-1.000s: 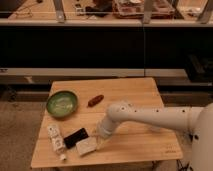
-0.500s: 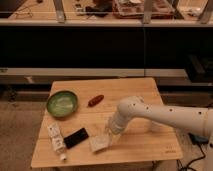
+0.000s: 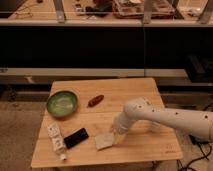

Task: Wipe the white sponge on the table

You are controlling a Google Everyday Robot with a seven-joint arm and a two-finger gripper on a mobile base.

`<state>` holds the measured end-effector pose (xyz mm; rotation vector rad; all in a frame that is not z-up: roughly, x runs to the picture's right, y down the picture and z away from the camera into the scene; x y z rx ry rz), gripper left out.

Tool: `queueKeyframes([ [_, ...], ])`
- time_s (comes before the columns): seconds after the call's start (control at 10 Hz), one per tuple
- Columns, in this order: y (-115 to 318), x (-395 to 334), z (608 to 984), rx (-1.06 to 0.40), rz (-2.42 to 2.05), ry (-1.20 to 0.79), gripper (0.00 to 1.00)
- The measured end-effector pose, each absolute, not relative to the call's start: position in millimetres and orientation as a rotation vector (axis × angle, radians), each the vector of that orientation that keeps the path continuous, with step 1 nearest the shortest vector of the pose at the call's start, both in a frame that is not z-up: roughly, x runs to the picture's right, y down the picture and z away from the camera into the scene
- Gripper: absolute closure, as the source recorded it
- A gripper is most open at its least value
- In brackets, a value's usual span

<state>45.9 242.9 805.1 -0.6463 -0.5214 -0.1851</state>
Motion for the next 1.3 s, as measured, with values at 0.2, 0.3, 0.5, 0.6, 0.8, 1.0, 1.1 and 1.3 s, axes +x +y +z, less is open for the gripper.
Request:
queueKeyframes([
  [0.2, 243.6, 59.4, 807.8, -0.627, -0.140, -0.517, 0.95],
  [0.3, 243.7, 69.3, 806.9, -0.617, -0.112, -0.512, 0.95],
  [0.5, 245.1, 88.2, 804.6, -0.604, -0.070, -0.497, 0.95],
  [0.6, 246.7, 96.5, 804.1, -0.601, -0.051, -0.490, 0.95],
  [0.8, 245.0, 113.3, 803.0, -0.583, -0.008, -0.477, 0.95],
  [1.0, 238.7, 127.7, 804.5, -0.567, 0.034, -0.456, 0.95],
  [1.1, 231.6, 133.8, 806.2, -0.557, 0.053, -0.446, 0.95],
  [1.3, 220.7, 140.9, 809.4, -0.547, 0.072, -0.434, 0.95],
])
